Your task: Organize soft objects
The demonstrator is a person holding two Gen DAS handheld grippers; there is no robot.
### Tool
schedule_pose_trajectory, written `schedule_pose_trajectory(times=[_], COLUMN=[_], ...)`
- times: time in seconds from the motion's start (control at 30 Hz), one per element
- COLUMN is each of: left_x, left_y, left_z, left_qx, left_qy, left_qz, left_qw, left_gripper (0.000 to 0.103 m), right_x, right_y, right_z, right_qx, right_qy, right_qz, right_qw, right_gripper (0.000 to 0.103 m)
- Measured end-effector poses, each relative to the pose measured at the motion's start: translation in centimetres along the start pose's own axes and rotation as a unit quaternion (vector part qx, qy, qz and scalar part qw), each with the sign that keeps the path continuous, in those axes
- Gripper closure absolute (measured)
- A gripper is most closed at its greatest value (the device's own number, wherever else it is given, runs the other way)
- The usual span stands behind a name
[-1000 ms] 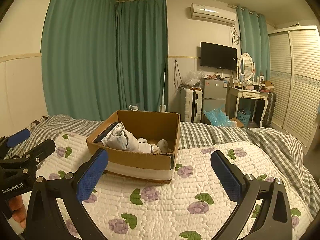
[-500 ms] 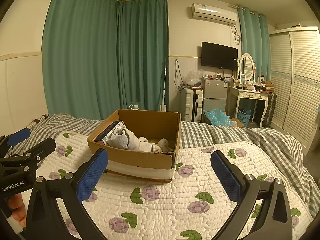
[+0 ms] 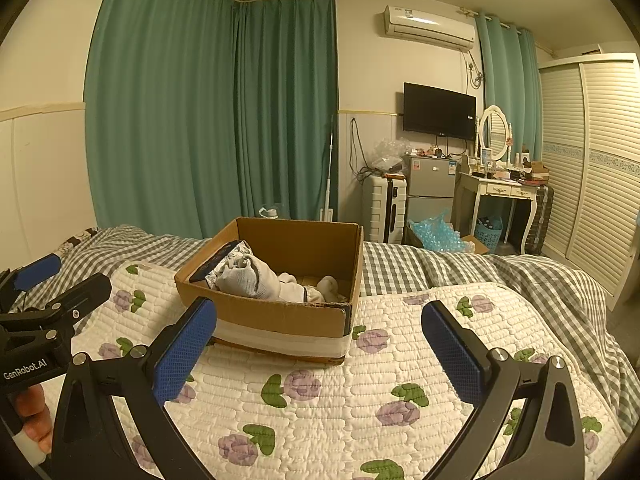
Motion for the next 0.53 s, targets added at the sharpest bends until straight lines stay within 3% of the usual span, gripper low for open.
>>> schedule_pose_trajectory(times=[0.53], left_x=[0.71], left_y=[0.23], left_z=[0.51], left_qx=[0.0], left_qy=[-0.011], left_qz=[-0.001], left_qw=[0.9999], left_gripper=[0.003], right_x=[0.11], right_y=[0.31], right_z=[0.38], right_qx=[0.002], right_qy=[0.001], right_qz=[-0.01], right_qw=[1.0], right_gripper=[0.0])
Point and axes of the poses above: each gripper's, at about its wrist camera, not at the fingertips, and x roughly against the way its jaws point, z to its right, y to its underside, the point moved 7 cm from there along -x, roughly the way its jaws point, and after that the axes turned 13 degrees about -y, right-handed, at the moved point
